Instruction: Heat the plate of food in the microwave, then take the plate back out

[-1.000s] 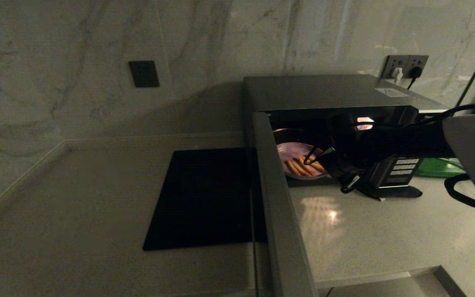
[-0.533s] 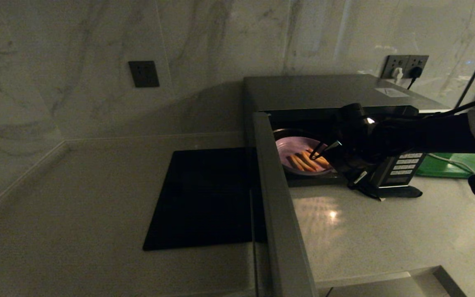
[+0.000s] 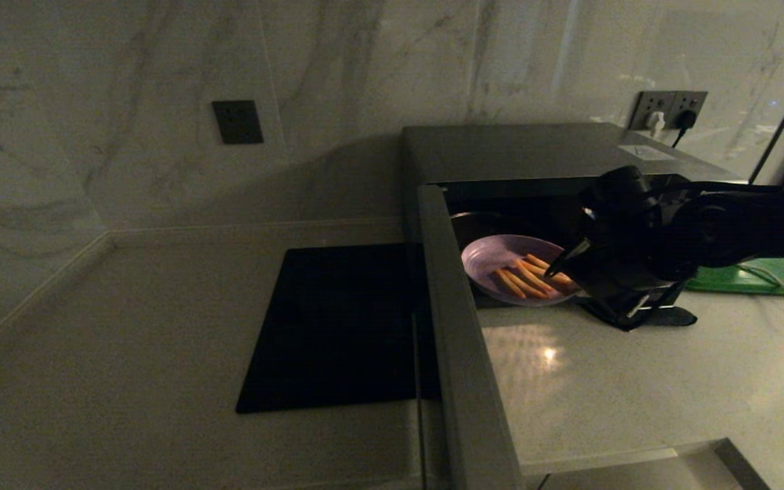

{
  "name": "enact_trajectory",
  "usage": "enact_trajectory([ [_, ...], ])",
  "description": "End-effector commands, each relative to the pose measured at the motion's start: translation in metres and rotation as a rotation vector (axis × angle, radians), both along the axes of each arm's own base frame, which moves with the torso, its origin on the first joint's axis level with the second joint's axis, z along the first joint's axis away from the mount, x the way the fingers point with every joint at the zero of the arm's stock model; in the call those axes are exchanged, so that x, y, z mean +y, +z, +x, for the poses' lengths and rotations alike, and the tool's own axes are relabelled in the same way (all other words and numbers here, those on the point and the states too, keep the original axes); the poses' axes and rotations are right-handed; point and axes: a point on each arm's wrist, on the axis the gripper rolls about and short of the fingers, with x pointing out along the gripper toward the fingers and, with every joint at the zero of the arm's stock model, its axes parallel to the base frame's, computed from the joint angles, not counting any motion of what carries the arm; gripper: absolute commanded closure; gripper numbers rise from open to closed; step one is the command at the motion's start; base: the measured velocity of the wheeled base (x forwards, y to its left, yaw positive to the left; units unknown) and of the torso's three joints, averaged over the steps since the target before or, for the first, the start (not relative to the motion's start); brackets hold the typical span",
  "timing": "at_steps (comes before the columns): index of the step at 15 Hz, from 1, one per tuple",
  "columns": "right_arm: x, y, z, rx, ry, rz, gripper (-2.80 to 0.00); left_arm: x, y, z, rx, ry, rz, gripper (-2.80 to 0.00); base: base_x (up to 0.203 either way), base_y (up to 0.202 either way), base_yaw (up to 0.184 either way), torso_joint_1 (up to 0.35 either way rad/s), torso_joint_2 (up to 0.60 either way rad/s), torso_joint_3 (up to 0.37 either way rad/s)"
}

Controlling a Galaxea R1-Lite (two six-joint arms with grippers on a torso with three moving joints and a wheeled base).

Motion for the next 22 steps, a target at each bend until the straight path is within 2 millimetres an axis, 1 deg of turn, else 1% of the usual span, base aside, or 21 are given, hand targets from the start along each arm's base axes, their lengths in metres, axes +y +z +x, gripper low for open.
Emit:
enact_trajectory([
  [1,-0.012,0.013,-0.038,0.000,-0.011,-0.009,0.00,0.000,0.000,0.000,-0.001,0.000,-0.001,0.00,0.000,0.000,0.000,0.000,0.00,0.000],
  [4,-0.024,0.014,-0.079,0.013,-0.049,-0.061,0.00,0.000,0.000,0.000,-0.001,0.000,-0.001,0.00,0.000,0.000,0.000,0.000,0.00,0.000],
  [7,-0.036,0.023,-0.115,-0.018,-0.077,-0.084,0.00,0.000,0.000,0.000,-0.001,0.001,-0.001,0.00,0.000,0.000,0.000,0.000,0.00,0.000],
  [8,-0.043,0.026,-0.126,-0.022,-0.104,-0.100,0.00,0.000,0.000,0.000,-0.001,0.000,-0.001,0.00,0.000,0.000,0.000,0.000,0.00,0.000],
  [10,-0.067,0.031,-0.139,0.002,-0.203,-0.122,0.00,0.000,0.000,0.000,-0.001,0.001,-0.001,0.00,0.000,0.000,0.000,0.000,0.00,0.000],
  [14,-0.131,0.038,-0.149,0.024,-0.467,-0.152,0.00,0.000,0.000,0.000,-0.001,0.001,-0.001,0.00,0.000,0.000,0.000,0.000,0.00,0.000],
  [17,-0.172,0.034,-0.156,0.059,-0.625,-0.176,0.00,0.000,0.000,0.000,-0.001,0.000,-0.001,0.00,0.000,0.000,0.000,0.000,0.00,0.000],
  [18,-0.184,0.028,-0.153,0.066,-0.666,-0.179,0.00,0.000,0.000,0.000,-0.001,0.000,-0.001,0.00,0.000,0.000,0.000,0.000,0.00,0.000],
  [22,-0.231,-0.007,-0.131,0.128,-0.774,-0.192,0.00,0.000,0.000,0.000,-0.001,0.001,-0.001,0.00,0.000,0.000,0.000,0.000,0.00,0.000],
])
